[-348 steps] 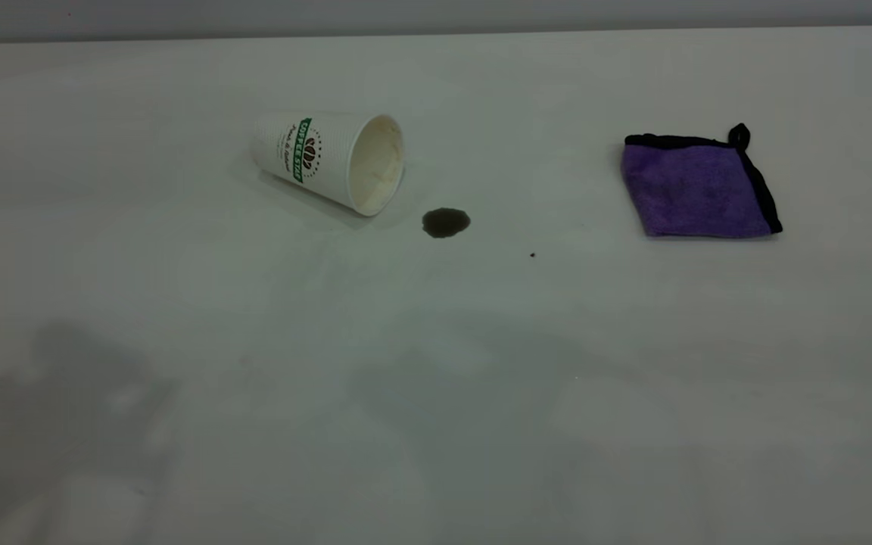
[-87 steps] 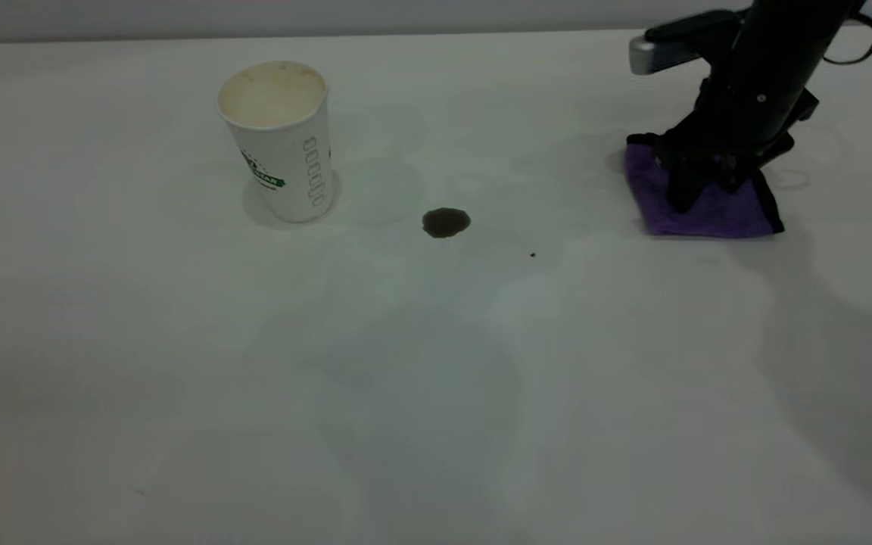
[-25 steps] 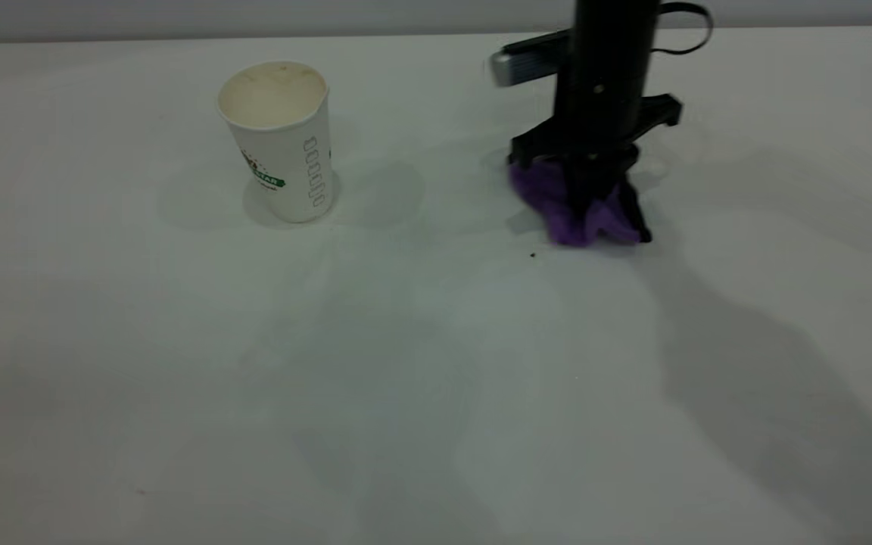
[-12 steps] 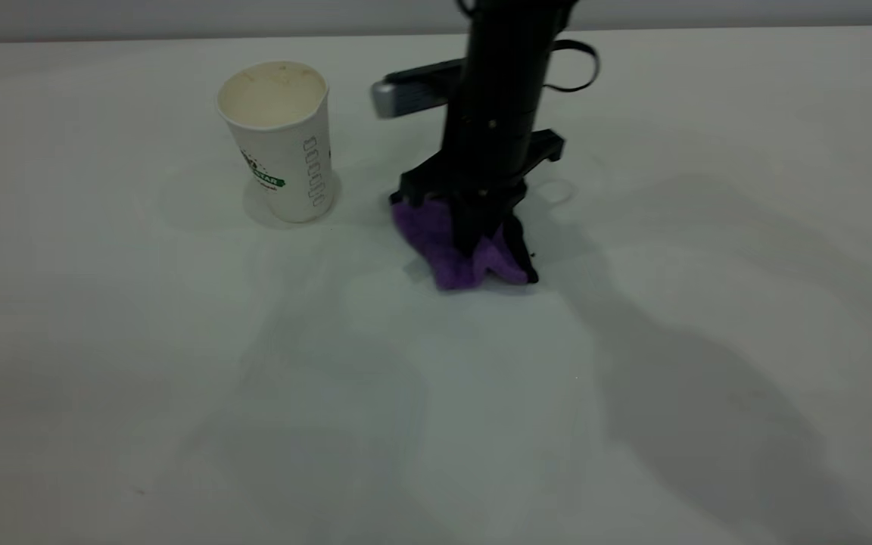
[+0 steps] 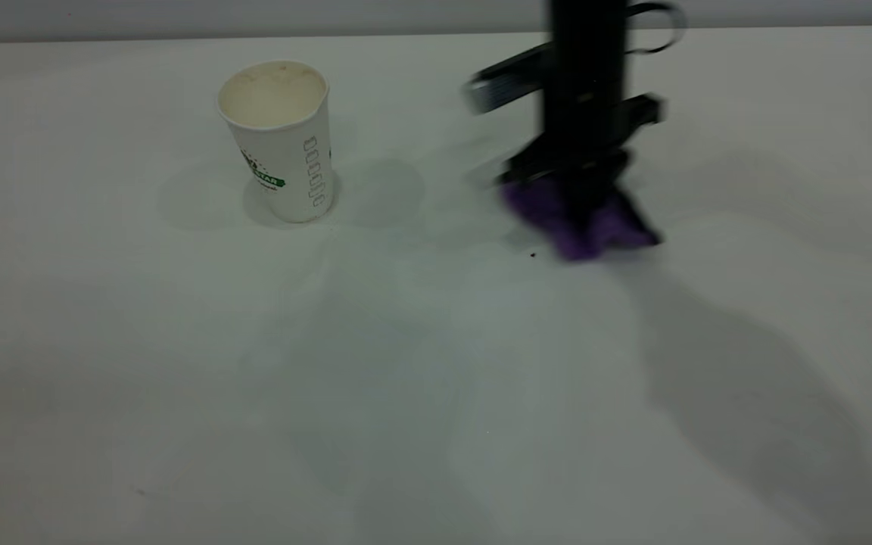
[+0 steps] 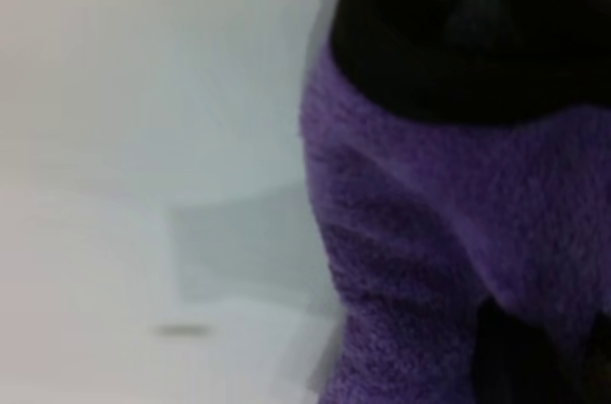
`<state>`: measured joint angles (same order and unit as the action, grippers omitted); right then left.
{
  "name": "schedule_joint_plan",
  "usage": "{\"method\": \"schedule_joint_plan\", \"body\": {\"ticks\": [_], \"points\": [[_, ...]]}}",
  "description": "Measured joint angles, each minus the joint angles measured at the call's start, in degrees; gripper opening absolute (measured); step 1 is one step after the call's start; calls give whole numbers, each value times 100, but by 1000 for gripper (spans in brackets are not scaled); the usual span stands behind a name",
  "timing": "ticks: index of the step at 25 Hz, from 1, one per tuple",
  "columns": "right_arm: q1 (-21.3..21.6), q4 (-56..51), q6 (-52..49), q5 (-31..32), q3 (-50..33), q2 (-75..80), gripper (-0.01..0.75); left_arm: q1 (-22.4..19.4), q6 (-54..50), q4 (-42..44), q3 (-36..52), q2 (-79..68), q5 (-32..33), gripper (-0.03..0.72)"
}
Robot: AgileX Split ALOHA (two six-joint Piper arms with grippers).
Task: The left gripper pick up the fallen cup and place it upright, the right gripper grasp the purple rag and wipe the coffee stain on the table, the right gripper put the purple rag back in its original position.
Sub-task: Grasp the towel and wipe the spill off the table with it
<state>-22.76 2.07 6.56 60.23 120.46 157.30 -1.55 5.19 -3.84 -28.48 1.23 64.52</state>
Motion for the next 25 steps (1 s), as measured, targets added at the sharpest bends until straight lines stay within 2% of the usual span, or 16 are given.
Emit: {"method": "schedule_joint_plan", "body": {"ticks": [7, 11, 15, 21, 23, 25], "points": [[1203, -117, -70, 24, 2, -5, 65, 0, 0, 0, 0, 0, 0, 414], [1497, -761, 416, 86, 2, -5, 105, 0, 0, 0, 0, 0, 0, 414], [1524, -1254, 888, 126, 2, -5, 247, 0, 0, 0, 0, 0, 0, 414], [1297, -1137, 1080, 324, 2, -35, 560, 0, 0, 0, 0, 0, 0, 414], [1238, -998, 1032, 529, 2, -72, 619, 0, 0, 0, 0, 0, 0, 414], [1191, -916, 947, 741, -5, -149, 643, 0, 0, 0, 0, 0, 0, 414]]}}
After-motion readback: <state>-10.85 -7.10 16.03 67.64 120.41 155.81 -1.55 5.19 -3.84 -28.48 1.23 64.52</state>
